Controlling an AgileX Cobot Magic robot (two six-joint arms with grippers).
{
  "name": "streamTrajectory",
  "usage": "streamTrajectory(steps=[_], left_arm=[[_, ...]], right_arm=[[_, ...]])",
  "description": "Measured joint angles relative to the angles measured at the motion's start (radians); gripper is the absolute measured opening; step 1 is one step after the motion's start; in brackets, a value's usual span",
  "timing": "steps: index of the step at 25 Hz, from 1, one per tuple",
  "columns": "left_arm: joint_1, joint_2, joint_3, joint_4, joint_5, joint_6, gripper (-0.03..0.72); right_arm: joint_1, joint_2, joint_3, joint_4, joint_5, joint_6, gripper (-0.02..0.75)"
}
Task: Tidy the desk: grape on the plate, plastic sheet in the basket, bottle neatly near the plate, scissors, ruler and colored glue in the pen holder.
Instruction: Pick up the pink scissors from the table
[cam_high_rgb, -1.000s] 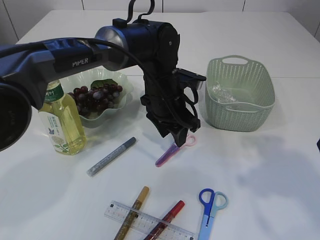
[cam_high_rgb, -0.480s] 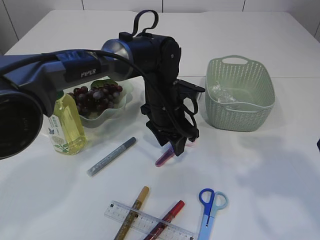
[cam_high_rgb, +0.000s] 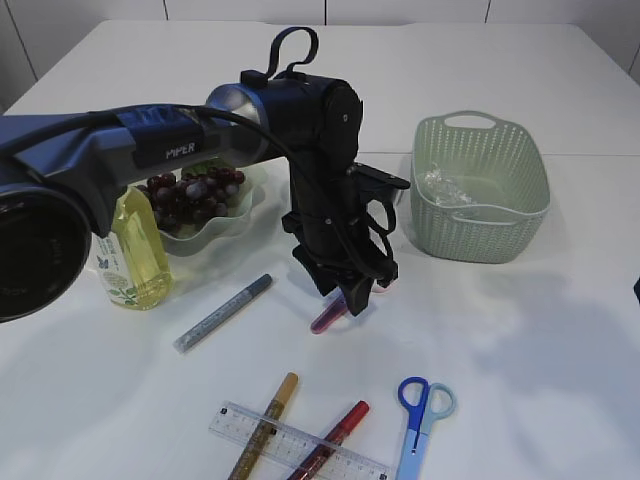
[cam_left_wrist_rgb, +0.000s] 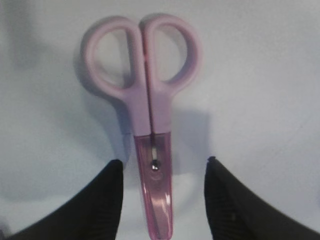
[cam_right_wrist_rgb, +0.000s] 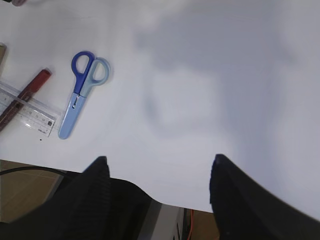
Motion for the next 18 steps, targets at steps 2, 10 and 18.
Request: streamTrajectory(steps=[2,10,18], left_arm=[[0.0,0.0,0.0,0.0,0.0,0.0,0.384],[0.0,0.008,0.0,-0.002,-0.003,0.004,0.384],[0.0,0.008,0.0,-0.021,-0.003,0.008,0.375]], right_arm=[[0.0,0.0,0.0,0.0,0.0,0.0,0.491],[0.0,0.0,0.0,0.0,0.0,0.0,0.491],[0.0,0.0,0.0,-0.002,0.0,-0.002,0.491]])
